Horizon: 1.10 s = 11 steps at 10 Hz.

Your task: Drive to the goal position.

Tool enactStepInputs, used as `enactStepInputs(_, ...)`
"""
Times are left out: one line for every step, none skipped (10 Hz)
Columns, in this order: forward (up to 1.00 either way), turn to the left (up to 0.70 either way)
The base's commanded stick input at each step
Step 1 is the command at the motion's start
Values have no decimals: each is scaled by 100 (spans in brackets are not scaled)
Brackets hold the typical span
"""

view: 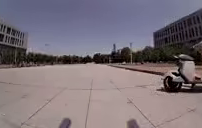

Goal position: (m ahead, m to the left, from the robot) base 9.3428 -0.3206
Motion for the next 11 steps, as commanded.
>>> enactStepInputs(100, 0)
enactStepInputs(100, 0)
enactStepInputs(100, 0)
enactStepInputs(100, 0)
enactStepInputs(100, 0)
enactStepInputs(100, 0)
enactStepInputs(100, 0)
enactStepInputs(100, 0)
enactStepInputs(100, 0)
enactStepInputs(100, 0)
enactStepInputs(100, 0)
